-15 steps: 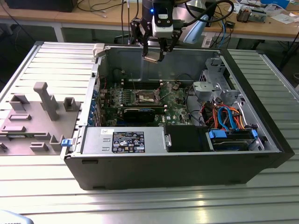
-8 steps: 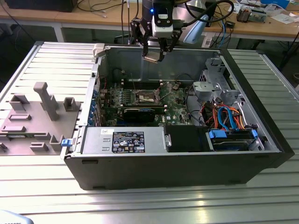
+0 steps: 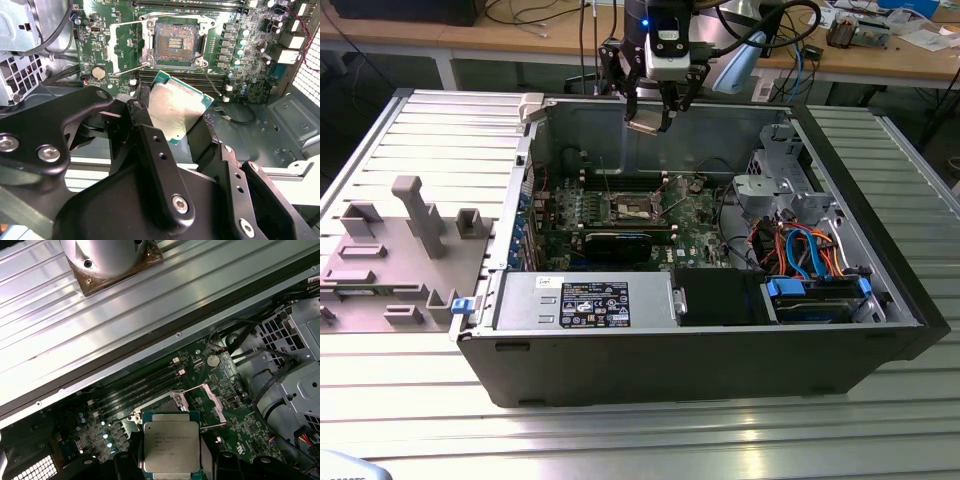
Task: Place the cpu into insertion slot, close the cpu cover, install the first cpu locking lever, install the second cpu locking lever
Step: 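Place the cpu into insertion slot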
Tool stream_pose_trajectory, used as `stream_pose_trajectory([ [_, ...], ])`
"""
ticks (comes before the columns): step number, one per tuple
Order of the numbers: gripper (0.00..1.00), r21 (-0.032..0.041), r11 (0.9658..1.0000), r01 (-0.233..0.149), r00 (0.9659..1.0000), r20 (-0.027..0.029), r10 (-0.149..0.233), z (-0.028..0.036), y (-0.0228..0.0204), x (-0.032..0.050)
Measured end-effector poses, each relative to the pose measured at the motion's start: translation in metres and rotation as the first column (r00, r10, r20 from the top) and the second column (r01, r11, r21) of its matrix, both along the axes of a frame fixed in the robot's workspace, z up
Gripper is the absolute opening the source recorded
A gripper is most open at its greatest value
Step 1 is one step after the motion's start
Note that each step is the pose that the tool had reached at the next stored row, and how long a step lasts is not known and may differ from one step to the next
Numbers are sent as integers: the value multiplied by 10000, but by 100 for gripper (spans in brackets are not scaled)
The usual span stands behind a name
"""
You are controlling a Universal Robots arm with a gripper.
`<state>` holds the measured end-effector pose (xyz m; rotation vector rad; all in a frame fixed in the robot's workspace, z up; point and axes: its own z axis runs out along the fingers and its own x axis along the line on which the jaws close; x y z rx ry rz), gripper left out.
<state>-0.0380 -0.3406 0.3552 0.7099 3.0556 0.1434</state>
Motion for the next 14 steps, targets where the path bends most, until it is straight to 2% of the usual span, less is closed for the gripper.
stream_pose_trajectory([
  [14, 55, 0, 10000, 78, 10000, 0, -78, 0, 0, 0],
])
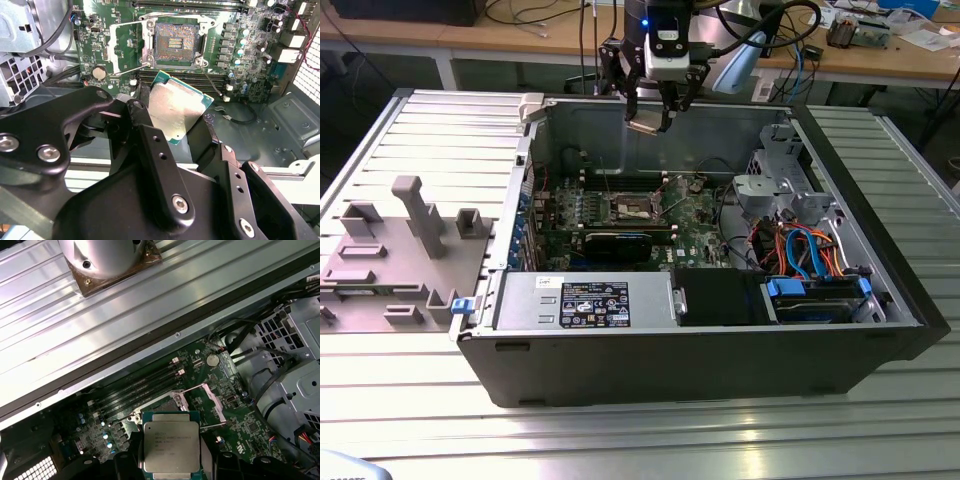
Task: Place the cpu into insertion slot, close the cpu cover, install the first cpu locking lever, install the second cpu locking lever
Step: 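Place the cpu into insertion slot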
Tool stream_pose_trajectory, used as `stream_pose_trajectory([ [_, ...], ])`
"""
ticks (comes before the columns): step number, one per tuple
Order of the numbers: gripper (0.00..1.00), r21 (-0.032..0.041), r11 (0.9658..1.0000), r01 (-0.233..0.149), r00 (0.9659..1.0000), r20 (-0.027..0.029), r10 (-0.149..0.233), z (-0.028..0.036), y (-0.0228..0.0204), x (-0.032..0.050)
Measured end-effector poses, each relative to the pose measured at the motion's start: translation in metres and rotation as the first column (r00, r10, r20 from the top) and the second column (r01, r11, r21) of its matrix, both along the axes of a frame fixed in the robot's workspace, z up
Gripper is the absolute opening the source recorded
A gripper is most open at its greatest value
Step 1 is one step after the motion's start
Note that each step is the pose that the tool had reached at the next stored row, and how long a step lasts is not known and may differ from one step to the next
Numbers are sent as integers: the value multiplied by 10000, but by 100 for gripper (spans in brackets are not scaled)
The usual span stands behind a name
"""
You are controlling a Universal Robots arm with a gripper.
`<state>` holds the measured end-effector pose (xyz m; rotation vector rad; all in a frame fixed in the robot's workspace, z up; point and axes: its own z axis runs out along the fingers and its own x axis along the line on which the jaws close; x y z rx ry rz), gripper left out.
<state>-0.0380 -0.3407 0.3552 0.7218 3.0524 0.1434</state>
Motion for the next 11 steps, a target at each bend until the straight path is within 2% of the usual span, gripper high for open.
stream_pose_trajectory([
  [11, 55, 0, 10000, 52, 10000, 0, -52, 0, 0, 0],
])
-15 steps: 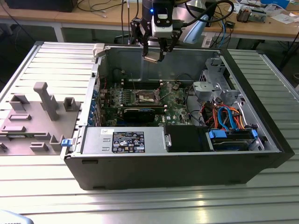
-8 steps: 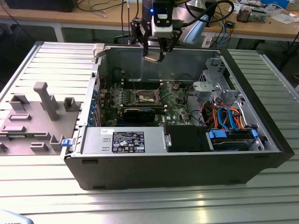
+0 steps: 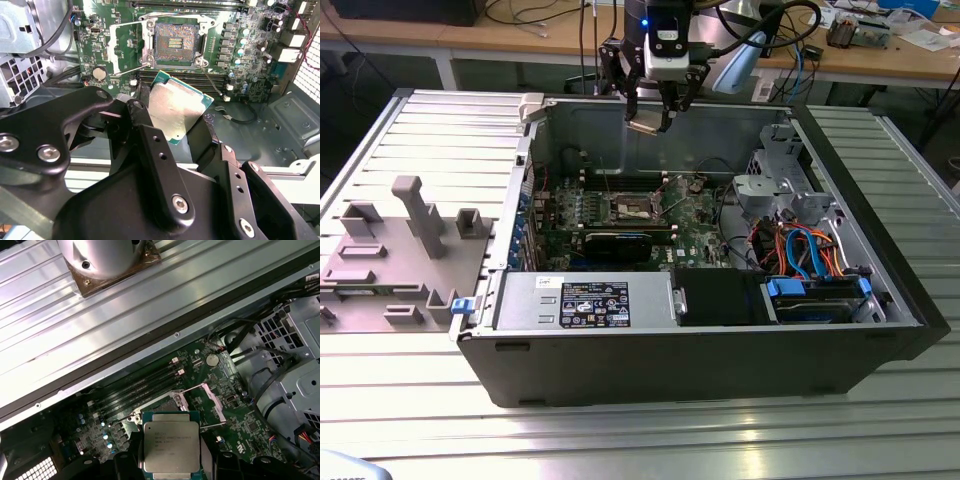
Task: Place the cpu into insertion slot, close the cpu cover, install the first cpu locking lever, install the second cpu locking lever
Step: 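Place the cpu into insertion slot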
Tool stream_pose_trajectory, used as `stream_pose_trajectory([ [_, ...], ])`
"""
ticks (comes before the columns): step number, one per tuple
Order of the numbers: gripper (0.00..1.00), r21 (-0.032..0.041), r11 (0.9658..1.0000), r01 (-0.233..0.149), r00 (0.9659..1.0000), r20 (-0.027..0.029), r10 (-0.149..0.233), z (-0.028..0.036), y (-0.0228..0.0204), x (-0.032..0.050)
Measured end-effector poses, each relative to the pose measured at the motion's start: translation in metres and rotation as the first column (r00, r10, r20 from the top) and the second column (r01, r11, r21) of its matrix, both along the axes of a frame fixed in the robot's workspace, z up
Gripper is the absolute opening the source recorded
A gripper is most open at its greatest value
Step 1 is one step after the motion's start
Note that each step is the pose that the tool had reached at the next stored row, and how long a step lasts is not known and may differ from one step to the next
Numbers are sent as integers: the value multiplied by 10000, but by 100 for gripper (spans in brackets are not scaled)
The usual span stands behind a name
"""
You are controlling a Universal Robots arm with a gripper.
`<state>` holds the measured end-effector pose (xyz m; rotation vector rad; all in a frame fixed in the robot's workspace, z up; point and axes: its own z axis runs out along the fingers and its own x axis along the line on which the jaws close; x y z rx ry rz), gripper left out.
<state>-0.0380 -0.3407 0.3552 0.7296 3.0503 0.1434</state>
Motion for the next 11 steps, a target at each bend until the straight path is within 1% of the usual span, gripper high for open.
stream_pose_trajectory([
  [11, 55, 0, 10000, 65, 10000, 0, -65, 0, 0, 0],
])
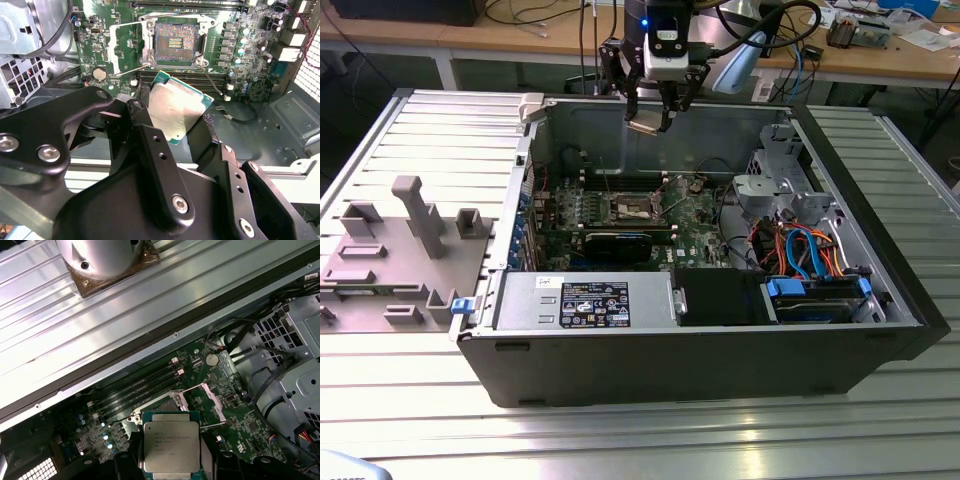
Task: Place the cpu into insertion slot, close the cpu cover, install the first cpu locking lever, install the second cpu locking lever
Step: 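Place the cpu into insertion slot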
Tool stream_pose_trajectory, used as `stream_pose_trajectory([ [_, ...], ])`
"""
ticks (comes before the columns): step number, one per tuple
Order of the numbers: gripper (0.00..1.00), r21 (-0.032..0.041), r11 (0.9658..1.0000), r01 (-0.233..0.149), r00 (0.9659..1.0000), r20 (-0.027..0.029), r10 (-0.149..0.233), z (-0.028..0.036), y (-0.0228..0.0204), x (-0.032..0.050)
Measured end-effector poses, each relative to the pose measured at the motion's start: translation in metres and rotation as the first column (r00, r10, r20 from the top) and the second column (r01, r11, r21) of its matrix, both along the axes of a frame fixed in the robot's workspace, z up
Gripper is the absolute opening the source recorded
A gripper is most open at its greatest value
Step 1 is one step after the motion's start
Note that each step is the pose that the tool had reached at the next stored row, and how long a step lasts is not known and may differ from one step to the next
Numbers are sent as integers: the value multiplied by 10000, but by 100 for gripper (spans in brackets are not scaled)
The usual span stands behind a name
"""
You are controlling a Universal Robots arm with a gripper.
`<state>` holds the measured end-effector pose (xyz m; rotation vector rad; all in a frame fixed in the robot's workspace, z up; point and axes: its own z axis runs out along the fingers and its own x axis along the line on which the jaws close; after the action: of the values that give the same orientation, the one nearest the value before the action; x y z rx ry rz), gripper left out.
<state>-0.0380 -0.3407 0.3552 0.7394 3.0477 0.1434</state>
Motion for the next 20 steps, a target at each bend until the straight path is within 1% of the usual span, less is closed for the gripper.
stream_pose_trajectory([
  [20, 55, 0, 9999, 116, 9999, 0, -116, 0, 0, 0],
])
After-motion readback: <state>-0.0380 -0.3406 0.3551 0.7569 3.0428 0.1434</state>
